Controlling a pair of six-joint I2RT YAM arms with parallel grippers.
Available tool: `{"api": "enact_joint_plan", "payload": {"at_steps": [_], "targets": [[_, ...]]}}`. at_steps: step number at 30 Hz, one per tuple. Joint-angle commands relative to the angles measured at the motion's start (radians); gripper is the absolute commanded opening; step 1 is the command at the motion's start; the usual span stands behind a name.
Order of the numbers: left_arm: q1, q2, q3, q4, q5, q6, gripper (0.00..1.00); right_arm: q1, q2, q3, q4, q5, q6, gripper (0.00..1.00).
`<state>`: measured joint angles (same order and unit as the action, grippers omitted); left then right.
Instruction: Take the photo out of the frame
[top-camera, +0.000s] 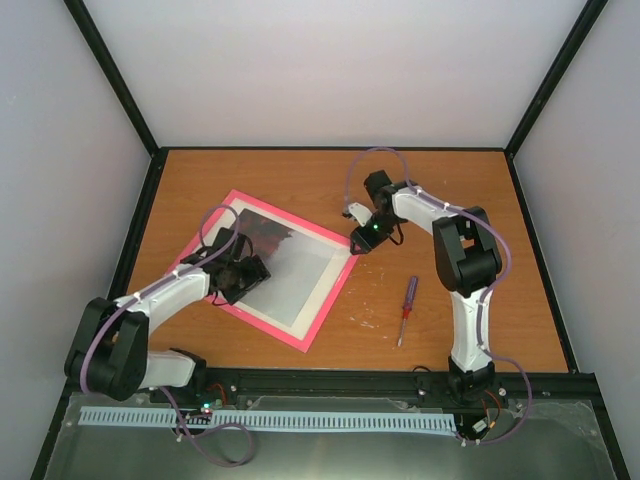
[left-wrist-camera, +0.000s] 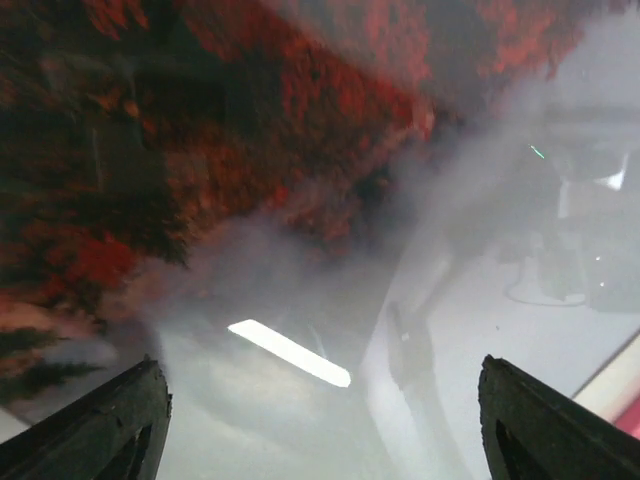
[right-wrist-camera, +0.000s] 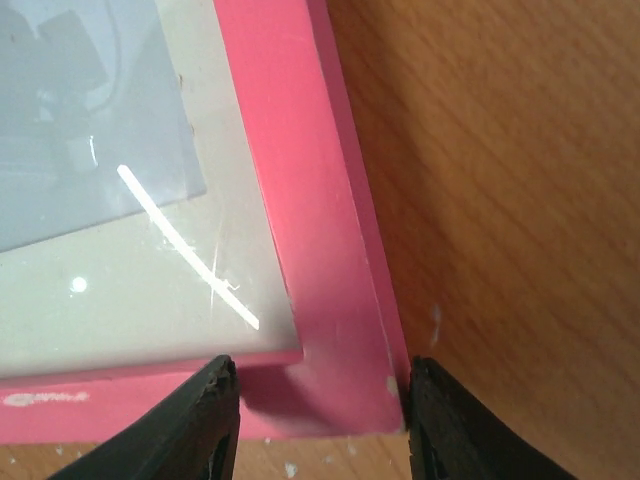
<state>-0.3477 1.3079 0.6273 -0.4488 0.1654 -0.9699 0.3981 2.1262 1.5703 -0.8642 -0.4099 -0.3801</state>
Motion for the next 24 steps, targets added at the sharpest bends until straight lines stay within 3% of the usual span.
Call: {"api": "enact_joint_plan", "payload": {"at_steps": [1,3,4,5,10,17,24], "targets": [[0.008,-0.056,0.071,-0.124,-0.122,0.027,0.85,-0.006,-0.059,-0.074,0.04,0.035,0.005,0.45],[0.01,-0.103,0.081,-0.198,-0.147,0.013,0.88,-0.009,-0.072,-0.1,0.053,0.031,0.012,0.44],[0.024,-0.147,0.087,-0.293,-0.168,-0.019,0.98,-0.011,-0.084,-0.124,0.067,0.019,0.019,0.44],[0.037,-0.159,0.086,-0.331,-0.168,-0.036,0.99,-0.011,-0.088,-0.131,0.073,0.015,0.021,0.44],[0.095,-0.153,0.06,-0.401,-0.123,-0.069,1.0,-0.012,-0.089,-0.144,0.088,-0.001,0.024,0.44],[0.099,-0.114,-0.009,-0.312,-0.083,-0.113,1.0,-0.012,-0.101,-0.147,0.088,-0.038,-0.001,0.44],[0.1,-0.047,-0.011,-0.179,-0.152,-0.077,0.98,-0.01,-0.128,-0.185,0.077,-0.076,-0.046,0.42]]}}
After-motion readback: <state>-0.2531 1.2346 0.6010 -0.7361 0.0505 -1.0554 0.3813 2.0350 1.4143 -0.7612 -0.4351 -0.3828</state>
